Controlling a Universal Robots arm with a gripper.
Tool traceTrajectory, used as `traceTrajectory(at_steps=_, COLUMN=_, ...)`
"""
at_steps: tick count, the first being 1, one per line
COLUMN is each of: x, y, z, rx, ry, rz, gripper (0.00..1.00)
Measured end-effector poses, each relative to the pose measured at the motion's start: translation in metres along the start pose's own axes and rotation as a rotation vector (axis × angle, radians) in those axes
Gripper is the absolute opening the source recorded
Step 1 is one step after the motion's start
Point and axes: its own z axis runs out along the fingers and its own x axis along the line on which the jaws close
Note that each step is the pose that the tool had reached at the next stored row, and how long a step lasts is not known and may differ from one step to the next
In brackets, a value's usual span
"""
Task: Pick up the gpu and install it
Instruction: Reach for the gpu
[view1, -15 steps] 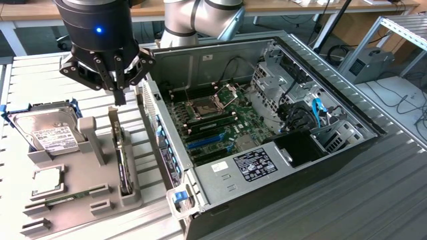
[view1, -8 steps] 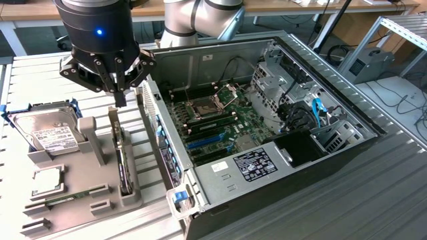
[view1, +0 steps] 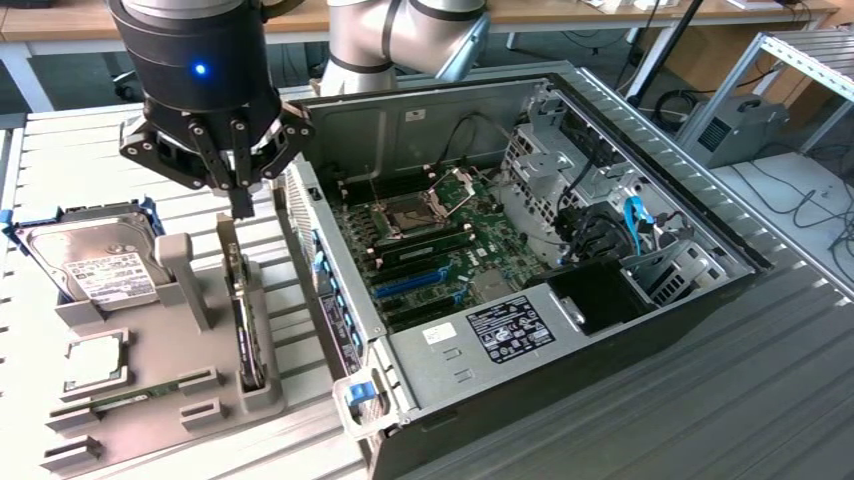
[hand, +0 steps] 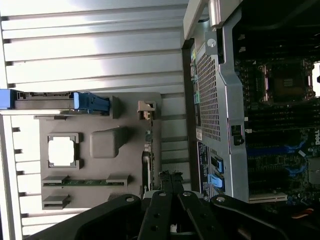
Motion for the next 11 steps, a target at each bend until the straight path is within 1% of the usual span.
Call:
traceTrajectory(at_steps=10, x=-0.001, y=-0.0076, z=-0.0003, rx=0.0002, ry=0.0, rz=0.0, gripper=0.11)
traceTrajectory(at_steps=11, x=-0.001, y=-0.012, z=-0.0005, rx=0.0004, ry=0.0001, rz=0.0, gripper=0.11)
